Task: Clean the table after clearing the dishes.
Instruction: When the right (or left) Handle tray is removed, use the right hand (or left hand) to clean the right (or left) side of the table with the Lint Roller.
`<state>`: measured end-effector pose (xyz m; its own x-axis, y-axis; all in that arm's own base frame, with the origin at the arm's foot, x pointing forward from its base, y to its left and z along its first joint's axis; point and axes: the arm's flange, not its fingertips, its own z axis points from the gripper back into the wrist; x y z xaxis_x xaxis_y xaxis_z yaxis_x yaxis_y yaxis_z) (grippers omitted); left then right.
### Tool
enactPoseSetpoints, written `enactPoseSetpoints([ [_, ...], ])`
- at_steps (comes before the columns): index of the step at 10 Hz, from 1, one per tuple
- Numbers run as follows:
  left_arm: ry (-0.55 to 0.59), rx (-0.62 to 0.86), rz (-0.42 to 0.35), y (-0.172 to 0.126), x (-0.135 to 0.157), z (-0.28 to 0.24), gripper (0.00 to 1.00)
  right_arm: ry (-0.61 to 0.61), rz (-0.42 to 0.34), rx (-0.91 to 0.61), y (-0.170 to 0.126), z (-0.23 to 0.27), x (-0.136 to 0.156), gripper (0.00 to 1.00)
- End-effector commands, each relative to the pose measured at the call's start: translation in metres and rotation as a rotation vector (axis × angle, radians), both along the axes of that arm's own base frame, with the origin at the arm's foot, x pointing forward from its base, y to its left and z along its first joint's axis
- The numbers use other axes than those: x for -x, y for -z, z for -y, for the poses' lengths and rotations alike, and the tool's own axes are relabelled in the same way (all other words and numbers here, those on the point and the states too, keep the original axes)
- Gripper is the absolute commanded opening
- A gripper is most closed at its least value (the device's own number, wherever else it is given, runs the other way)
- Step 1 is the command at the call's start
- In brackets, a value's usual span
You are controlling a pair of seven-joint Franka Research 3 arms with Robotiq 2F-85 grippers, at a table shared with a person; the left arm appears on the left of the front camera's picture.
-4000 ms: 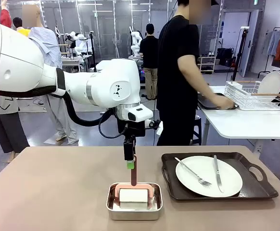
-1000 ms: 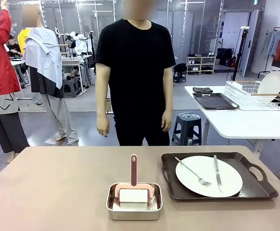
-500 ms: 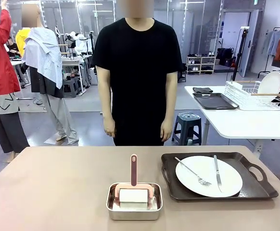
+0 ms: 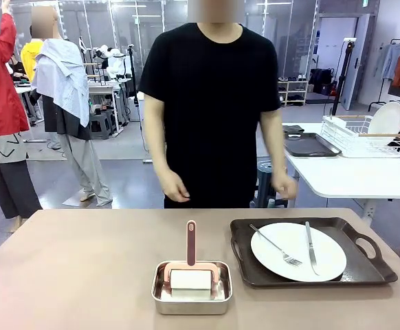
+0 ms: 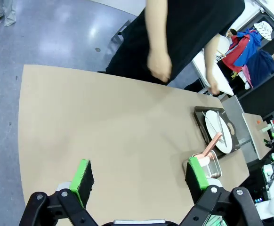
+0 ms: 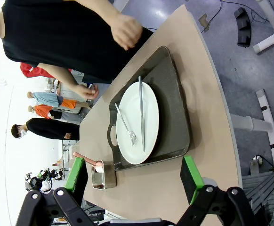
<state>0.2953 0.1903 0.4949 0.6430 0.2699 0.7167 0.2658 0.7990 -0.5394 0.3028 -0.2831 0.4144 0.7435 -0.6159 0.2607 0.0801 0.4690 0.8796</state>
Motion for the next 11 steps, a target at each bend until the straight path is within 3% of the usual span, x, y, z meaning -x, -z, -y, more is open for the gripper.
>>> enactPoseSetpoints([
  [1, 0.011, -0.002, -0.004, -0.0003, 0.0032, -0.0014, 1.00, -0.009, 0.005, 0.008, -0.0002, -0.0007, 0.0051, 1.00],
  [11, 0.011, -0.002, -0.004, -0.0003, 0.0032, -0.0014, 1.00, -0.009, 0.005, 0.008, -0.0002, -0.0007, 0.0051, 1.00],
])
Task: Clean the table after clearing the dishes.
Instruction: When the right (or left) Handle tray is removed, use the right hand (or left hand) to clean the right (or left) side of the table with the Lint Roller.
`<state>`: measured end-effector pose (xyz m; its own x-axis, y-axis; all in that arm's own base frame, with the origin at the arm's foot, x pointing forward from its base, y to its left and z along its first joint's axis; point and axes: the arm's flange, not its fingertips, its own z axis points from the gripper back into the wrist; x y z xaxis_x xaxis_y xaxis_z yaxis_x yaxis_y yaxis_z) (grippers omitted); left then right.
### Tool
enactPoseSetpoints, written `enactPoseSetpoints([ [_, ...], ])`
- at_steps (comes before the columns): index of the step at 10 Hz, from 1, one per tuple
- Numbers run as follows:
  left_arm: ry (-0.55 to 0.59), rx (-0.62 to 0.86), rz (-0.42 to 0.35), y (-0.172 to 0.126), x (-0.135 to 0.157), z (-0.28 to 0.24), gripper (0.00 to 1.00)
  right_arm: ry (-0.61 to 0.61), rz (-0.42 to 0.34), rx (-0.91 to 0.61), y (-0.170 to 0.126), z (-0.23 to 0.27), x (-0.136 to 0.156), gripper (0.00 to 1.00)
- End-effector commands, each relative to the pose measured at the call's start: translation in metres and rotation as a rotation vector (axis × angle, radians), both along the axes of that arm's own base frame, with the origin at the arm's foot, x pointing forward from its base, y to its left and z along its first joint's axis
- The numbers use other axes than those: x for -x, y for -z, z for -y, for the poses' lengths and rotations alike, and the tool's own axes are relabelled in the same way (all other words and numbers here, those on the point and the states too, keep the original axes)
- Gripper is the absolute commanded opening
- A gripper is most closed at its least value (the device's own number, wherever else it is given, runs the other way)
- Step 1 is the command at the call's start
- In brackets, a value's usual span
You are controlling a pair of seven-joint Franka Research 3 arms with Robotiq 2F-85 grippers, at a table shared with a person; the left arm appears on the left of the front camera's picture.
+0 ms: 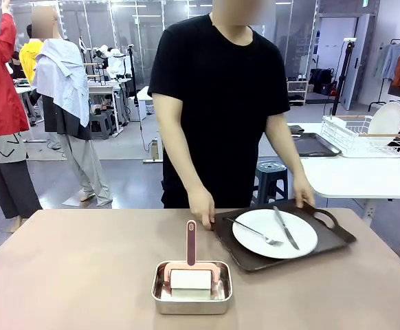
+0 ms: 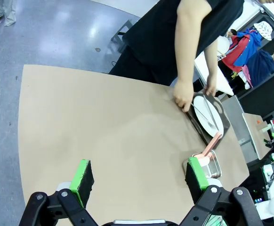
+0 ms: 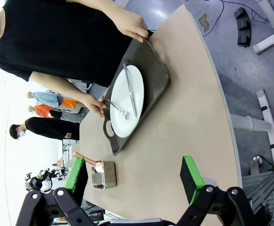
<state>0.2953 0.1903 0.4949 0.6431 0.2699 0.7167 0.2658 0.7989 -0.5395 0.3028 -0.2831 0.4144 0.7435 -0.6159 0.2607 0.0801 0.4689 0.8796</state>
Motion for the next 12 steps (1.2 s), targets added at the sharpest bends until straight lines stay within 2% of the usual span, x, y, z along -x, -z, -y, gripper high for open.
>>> enactPoseSetpoints([
  [1, 0.011, -0.002, -0.004, 0.000, 0.003, -0.001, 1.00, -0.009, 0.005, 0.008, 0.000, -0.001, 0.005, 1.00],
  [2, 0.011, -0.002, -0.004, 0.000, 0.003, -0.001, 1.00, 0.000, 0.000, 0.000, 0.000, 0.000, 0.000, 1.00],
  [3, 0.011, -0.002, -0.004, 0.000, 0.003, -0.001, 1.00, -0.085, 0.050, 0.105, -0.034, -0.018, -0.027, 1.00],
  [4, 0.011, -0.002, -0.004, 0.000, 0.003, -0.001, 1.00, -0.166, 0.118, 0.226, -0.082, -0.042, -0.057, 1.00],
  [5, 0.011, -0.002, -0.004, 0.000, 0.003, -0.001, 1.00, -0.280, 0.150, 0.391, -0.126, -0.091, -0.095, 1.00],
  [6, 0.011, -0.002, -0.004, 0.000, 0.003, -0.001, 1.00, -0.375, 0.169, 0.538, -0.149, -0.143, -0.126, 1.00],
  [7, 0.011, -0.002, -0.004, 0.000, 0.003, -0.001, 1.00, -0.493, 0.202, 0.624, -0.161, -0.196, -0.157, 1.00],
  [9, 0.011, -0.002, -0.004, 0.000, 0.003, -0.001, 1.00, -0.680, 0.228, 0.747, -0.160, -0.289, -0.200, 1.00],
  [10, 0.011, -0.002, -0.004, 0.000, 0.003, -0.001, 1.00, -0.797, 0.247, 0.844, -0.148, -0.343, -0.212, 1.00],
  [12, 0.011, -0.002, -0.004, 0.000, 0.003, -0.001, 1.00, -0.978, 0.240, 0.919, -0.117, -0.415, -0.218, 1.00],
])
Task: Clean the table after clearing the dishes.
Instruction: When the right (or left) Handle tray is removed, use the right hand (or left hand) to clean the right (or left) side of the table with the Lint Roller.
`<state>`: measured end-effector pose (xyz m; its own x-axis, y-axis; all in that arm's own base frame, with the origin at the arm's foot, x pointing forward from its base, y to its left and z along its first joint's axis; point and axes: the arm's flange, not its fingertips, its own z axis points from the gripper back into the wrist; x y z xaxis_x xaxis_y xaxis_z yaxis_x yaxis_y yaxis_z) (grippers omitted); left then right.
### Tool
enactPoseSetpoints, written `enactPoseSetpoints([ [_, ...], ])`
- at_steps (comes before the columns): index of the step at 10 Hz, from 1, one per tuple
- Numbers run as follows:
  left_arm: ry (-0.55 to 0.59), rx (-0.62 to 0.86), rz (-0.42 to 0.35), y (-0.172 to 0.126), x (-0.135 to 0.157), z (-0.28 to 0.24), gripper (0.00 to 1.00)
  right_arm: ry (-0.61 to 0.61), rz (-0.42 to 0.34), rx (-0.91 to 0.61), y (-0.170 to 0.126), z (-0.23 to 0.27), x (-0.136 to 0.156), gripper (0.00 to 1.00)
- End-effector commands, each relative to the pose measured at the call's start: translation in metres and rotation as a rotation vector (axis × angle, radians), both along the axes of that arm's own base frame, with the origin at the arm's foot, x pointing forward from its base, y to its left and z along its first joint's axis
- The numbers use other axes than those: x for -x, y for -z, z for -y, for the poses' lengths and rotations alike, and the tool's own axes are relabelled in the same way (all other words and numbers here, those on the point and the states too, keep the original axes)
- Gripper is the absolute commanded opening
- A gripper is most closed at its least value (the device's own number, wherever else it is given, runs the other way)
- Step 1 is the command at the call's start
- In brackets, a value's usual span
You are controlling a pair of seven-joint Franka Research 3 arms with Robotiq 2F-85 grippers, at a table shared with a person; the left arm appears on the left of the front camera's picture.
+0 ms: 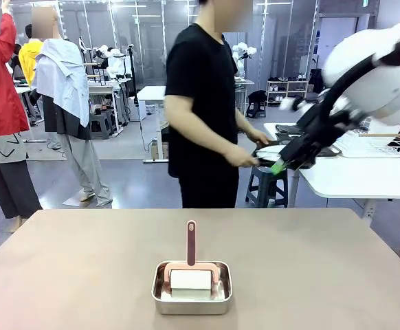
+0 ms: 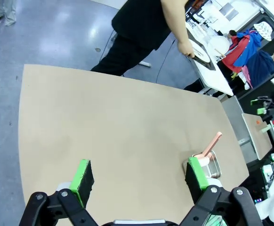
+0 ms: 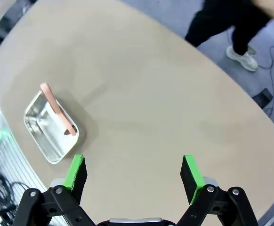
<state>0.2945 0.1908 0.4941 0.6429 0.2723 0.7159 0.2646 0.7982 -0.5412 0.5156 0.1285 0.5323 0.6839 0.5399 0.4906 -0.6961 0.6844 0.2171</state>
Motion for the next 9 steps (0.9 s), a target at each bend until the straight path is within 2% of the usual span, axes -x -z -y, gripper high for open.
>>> enactPoseSetpoints([
  [1, 0.012, -0.004, -0.003, -0.001, 0.002, -0.001, 1.00, -0.079, 0.000, 0.086, 0.013, -0.022, -0.003, 1.00],
  [3, 0.012, -0.004, -0.003, -0.001, 0.002, -0.001, 1.00, -0.149, -0.025, 0.090, 0.027, -0.053, 0.011, 1.00],
  [4, 0.012, -0.004, -0.003, -0.001, 0.002, -0.001, 1.00, -0.103, -0.029, 0.078, 0.029, -0.041, 0.002, 1.00],
  [9, 0.012, -0.004, -0.003, -0.001, 0.002, -0.001, 1.00, -0.102, -0.034, 0.083, 0.031, -0.039, 0.001, 1.00],
])
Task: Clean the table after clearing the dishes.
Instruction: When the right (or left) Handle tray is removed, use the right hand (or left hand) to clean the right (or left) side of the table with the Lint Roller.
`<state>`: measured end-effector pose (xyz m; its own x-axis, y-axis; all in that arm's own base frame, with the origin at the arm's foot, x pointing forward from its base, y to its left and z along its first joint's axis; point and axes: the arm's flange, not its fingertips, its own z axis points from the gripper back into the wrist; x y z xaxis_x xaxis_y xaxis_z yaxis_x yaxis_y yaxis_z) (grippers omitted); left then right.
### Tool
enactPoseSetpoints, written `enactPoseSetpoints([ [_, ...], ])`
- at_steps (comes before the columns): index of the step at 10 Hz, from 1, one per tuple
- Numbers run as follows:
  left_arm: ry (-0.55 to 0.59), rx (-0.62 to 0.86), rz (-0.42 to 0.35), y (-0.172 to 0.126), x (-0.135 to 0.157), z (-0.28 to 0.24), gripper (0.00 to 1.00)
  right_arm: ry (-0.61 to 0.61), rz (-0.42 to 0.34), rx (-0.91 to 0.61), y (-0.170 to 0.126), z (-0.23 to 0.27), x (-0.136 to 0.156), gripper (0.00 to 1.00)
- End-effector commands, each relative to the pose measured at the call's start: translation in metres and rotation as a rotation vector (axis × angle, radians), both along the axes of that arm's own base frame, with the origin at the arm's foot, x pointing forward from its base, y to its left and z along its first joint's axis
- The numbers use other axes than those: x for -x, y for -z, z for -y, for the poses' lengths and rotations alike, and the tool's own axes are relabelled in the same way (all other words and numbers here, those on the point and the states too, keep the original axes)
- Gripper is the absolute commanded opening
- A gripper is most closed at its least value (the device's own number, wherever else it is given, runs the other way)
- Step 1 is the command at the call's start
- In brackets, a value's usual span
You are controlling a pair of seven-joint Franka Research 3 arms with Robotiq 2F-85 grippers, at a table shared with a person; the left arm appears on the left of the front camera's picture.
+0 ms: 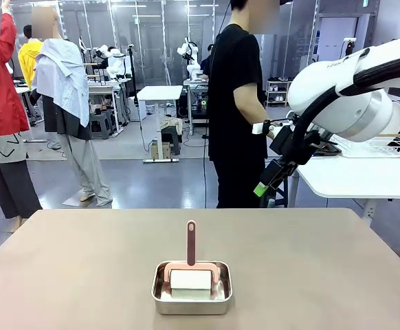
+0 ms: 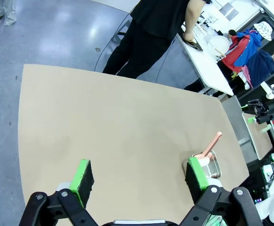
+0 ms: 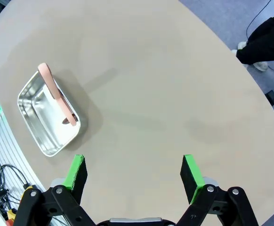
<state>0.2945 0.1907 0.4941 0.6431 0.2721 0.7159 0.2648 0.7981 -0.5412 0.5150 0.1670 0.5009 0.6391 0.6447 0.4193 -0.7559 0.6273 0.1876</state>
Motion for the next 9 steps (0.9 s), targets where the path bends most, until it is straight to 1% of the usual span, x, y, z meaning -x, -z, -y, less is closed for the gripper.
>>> enactPoseSetpoints([
  [1, 0.012, -0.004, -0.003, -0.001, 0.002, -0.001, 1.00, -0.128, 0.027, 0.033, -0.004, -0.023, 0.005, 1.00],
  [2, 0.012, -0.004, -0.003, -0.001, 0.002, -0.001, 1.00, -0.241, 0.031, -0.058, -0.006, -0.044, 0.009, 1.00],
  [3, 0.012, -0.004, -0.003, -0.001, 0.002, -0.001, 1.00, -0.292, 0.025, -0.087, -0.005, -0.058, 0.010, 1.00],
  [4, 0.012, -0.004, -0.003, -0.001, 0.002, -0.001, 1.00, -0.361, -0.004, -0.072, -0.002, -0.075, 0.008, 1.00],
  [5, 0.012, -0.004, -0.003, -0.001, 0.002, -0.001, 1.00, -0.421, -0.011, -0.069, 0.003, -0.097, 0.006, 1.00],
  [7, 0.012, -0.004, -0.003, -0.001, 0.002, -0.001, 1.00, -0.521, -0.057, 0.023, 0.018, -0.144, -0.002, 1.00],
  [8, 0.012, -0.004, -0.003, -0.001, 0.002, -0.001, 1.00, -0.540, -0.038, 0.048, 0.020, -0.160, -0.007, 1.00],
  [9, 0.012, -0.004, -0.003, -0.001, 0.002, -0.001, 1.00, -0.575, -0.052, 0.080, 0.021, -0.173, -0.012, 1.00],
])
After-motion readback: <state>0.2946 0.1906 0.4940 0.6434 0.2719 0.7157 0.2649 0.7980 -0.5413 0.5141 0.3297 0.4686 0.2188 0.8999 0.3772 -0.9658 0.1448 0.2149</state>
